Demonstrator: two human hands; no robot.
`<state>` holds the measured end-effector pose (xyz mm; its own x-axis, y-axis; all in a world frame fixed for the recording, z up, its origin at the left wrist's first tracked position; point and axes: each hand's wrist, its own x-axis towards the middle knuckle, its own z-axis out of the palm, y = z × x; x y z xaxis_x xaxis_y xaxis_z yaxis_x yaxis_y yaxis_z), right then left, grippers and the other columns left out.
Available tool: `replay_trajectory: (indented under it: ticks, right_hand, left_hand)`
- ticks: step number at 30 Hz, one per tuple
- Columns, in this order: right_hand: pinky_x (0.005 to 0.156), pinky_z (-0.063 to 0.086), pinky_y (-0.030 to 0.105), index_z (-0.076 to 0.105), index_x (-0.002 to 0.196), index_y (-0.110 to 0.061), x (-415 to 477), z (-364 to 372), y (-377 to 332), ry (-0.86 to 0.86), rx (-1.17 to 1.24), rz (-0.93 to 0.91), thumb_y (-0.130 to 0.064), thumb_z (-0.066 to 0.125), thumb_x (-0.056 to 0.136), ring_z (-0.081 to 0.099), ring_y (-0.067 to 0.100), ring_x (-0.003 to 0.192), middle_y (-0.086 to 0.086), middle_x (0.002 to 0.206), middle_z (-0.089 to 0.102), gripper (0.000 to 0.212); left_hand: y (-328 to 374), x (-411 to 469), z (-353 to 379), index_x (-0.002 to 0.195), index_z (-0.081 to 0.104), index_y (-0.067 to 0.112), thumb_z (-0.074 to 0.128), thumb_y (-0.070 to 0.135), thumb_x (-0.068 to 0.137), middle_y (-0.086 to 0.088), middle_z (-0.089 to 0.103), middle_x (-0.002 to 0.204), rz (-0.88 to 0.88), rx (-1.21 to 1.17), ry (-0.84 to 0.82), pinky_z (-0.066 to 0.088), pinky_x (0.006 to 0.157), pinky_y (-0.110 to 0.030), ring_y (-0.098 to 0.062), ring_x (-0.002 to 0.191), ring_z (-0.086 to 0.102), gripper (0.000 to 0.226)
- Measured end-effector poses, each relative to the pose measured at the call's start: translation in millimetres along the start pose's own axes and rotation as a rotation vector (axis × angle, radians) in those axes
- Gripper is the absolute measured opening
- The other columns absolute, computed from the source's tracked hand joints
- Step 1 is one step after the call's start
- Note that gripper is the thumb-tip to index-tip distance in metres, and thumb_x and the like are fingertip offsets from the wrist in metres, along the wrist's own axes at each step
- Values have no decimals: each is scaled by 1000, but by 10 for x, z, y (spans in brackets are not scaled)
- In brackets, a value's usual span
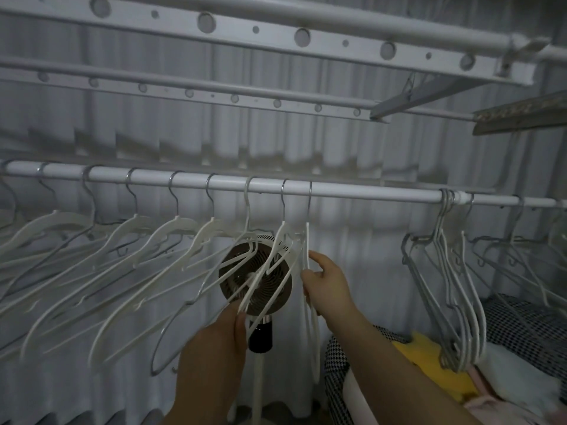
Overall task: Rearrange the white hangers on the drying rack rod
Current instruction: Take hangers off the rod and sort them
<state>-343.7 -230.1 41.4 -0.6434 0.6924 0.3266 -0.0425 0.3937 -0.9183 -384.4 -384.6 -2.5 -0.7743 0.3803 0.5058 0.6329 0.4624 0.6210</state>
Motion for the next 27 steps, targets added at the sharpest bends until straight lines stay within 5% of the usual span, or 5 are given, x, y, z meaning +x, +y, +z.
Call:
replay_trajectory:
  ticks: [9, 27]
  right_hand:
    - [32, 30, 6, 49, 127, -17, 12, -4, 10, -26, -18, -11, -7, 45, 87, 43, 5, 51, -6, 64, 48, 41]
    - [35, 33, 7, 48, 126, -18, 54, 43, 75, -19, -21, -45, -9, 43, 89, 45, 5, 53, -6, 66, 49, 39]
  left_hand:
    - [-16, -44, -30, 114, 57, 18, 37, 24, 94, -12, 69, 78, -21, -155, 41, 53, 71, -43, -30, 70, 65, 29]
    - [-81, -31, -9, 104, 61, 15, 39, 22, 94, -11, 69, 75, -10, -172, 52, 53, 68, -39, -27, 64, 64, 25]
